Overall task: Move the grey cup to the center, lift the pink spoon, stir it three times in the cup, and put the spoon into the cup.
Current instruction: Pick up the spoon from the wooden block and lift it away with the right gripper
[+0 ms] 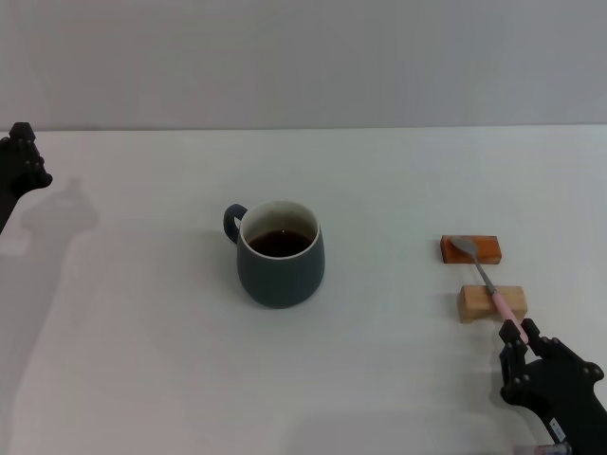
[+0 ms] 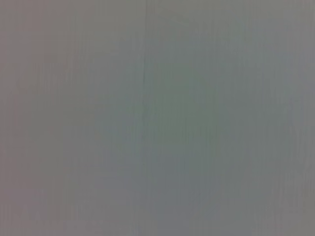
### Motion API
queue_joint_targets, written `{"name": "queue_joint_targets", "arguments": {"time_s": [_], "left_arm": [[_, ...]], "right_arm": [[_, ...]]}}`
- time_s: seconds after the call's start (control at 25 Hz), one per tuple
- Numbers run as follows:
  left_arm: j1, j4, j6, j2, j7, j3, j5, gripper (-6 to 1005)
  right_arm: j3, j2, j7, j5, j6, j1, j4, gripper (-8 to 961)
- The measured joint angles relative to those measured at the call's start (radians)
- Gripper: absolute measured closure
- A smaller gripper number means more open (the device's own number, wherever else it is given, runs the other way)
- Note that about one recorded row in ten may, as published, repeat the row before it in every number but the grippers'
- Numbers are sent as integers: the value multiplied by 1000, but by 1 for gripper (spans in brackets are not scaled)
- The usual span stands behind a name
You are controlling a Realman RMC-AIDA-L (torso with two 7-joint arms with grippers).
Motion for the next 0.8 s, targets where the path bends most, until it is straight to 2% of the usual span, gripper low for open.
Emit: {"name": "queue_joint_targets", "arguments": {"time_s": [0.8], "left_arm": [[-5,-3,-6,0,1,0,-2,998]], "right_arm": [[9,-2,-10,0,0,7,4,801]]}}
